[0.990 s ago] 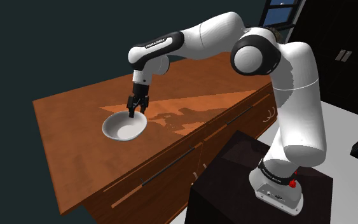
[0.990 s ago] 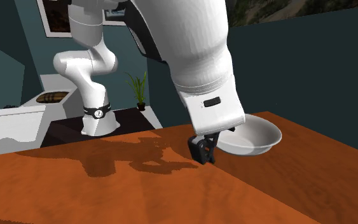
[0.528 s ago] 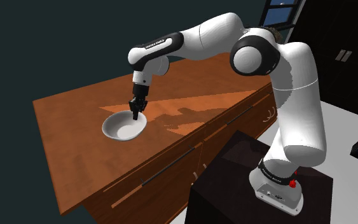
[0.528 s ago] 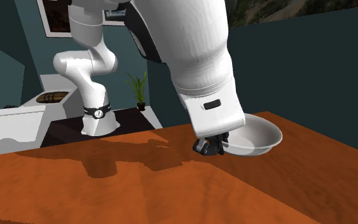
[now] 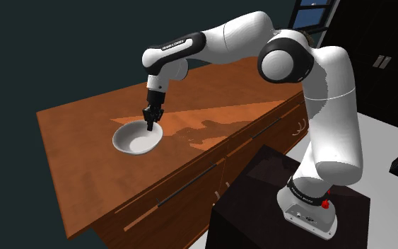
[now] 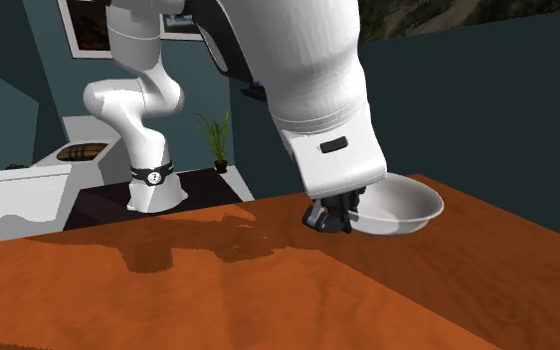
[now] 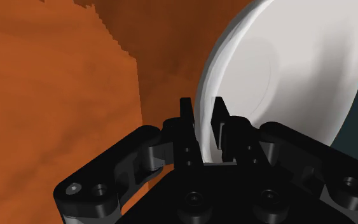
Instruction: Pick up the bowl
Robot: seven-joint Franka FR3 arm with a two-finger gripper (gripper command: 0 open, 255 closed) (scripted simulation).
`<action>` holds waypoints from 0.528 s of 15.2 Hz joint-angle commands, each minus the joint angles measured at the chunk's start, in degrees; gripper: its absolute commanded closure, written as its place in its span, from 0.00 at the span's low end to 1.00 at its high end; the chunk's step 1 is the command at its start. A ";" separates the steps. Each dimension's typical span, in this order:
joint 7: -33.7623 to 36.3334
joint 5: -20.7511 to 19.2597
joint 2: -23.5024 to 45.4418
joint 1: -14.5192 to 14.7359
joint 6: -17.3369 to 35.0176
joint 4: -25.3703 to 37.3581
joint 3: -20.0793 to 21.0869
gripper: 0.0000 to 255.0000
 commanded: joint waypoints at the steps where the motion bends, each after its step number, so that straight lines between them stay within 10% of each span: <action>1: 0.54 -0.19 -0.72 -0.02 -0.96 0.38 -0.06 1.00; 8: 2.63 -0.90 -2.56 -0.15 -4.75 2.82 -0.24 1.00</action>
